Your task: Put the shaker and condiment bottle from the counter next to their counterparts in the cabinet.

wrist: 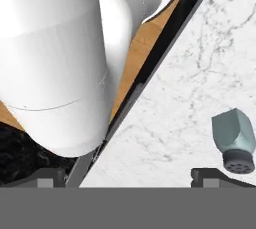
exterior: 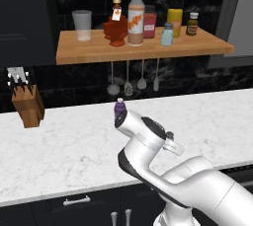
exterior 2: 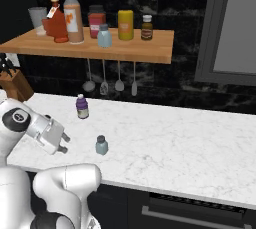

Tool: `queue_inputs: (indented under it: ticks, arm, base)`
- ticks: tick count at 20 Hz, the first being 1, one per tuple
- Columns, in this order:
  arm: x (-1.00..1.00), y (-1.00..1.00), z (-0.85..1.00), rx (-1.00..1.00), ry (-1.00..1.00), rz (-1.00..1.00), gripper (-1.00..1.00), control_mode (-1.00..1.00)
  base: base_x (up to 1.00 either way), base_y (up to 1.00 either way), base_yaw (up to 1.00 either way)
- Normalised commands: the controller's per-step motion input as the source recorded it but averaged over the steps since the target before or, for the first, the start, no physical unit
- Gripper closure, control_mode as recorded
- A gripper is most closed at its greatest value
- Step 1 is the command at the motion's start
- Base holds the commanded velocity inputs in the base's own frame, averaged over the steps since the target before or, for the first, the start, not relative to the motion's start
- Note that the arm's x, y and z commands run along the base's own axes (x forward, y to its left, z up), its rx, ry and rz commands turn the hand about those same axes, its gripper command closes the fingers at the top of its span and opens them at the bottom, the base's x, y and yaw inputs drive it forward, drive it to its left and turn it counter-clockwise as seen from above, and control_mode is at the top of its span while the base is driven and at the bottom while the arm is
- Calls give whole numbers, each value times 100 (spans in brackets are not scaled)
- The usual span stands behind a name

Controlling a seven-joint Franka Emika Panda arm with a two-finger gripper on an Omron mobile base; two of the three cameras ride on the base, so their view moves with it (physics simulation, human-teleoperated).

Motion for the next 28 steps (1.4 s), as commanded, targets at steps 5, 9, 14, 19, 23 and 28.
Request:
queue_inputs:
  ticks: [5, 9, 14, 19, 23, 28]
  arm:
    - [17, -21, -25, 0, -1, 0, -100, -100]
    - [21, -17, -17, -3, -10, 0, -100, -100]
    - [15, -2, -9, 0, 0, -1, -100, -100]
    - [11, 0, 0, 0, 1, -3, -100, -100]
    - [8, 0, 0, -5, -1, -1, -100, -100]
    - [17, 0, -8, -6, -1, 0, -100, -100]
  base:
    - [0, 0, 0]
    - [0, 0, 0]
    - [0, 0, 0]
    - [0, 0, 0]
    - [0, 0, 0]
    - [0, 0, 0]
